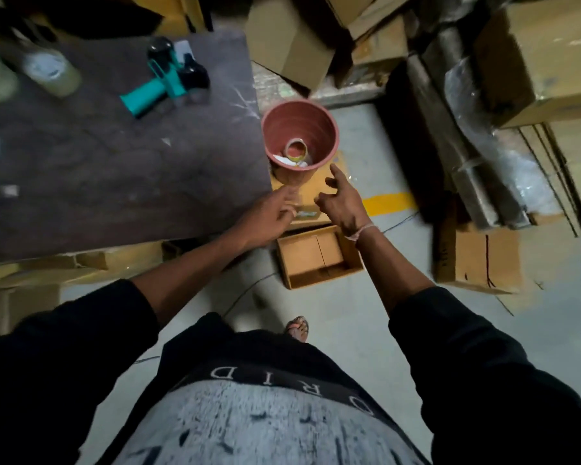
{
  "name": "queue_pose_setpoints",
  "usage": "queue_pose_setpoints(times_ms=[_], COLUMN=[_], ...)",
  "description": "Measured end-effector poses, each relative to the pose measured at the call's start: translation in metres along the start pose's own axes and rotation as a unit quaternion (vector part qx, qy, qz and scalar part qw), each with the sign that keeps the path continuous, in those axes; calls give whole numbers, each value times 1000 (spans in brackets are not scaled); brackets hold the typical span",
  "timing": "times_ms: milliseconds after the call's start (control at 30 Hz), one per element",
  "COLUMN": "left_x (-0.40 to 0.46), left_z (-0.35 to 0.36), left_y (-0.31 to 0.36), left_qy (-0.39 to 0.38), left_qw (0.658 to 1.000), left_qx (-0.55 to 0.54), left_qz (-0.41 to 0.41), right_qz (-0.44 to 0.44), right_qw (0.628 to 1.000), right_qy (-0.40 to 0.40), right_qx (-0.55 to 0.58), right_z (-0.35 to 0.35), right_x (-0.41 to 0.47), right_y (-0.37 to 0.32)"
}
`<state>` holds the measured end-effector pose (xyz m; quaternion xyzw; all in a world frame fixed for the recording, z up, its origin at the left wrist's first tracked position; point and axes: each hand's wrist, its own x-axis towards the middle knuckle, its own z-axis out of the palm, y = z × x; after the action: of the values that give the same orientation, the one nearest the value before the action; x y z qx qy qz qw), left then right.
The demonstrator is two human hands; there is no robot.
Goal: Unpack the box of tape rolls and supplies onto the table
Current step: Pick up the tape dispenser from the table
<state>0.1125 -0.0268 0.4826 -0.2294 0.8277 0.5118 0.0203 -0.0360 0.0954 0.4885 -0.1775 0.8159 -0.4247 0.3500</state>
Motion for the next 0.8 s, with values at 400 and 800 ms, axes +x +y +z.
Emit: queue_pose_setpoints(times_ms=[400,800], left_x=[-19,-59], left_z=[-169,-348], left_y=[-89,-212], left_qy=[132,166], left_qw=[989,977], left_qx=[-42,-74], left_qz=[-42,-108], right_qz=[-55,33], right_qw=[998,997], right_qy=[-4,-50], right_qx=[4,38], right_z=[120,315], right_x=[43,84], right_y=[-115,-206])
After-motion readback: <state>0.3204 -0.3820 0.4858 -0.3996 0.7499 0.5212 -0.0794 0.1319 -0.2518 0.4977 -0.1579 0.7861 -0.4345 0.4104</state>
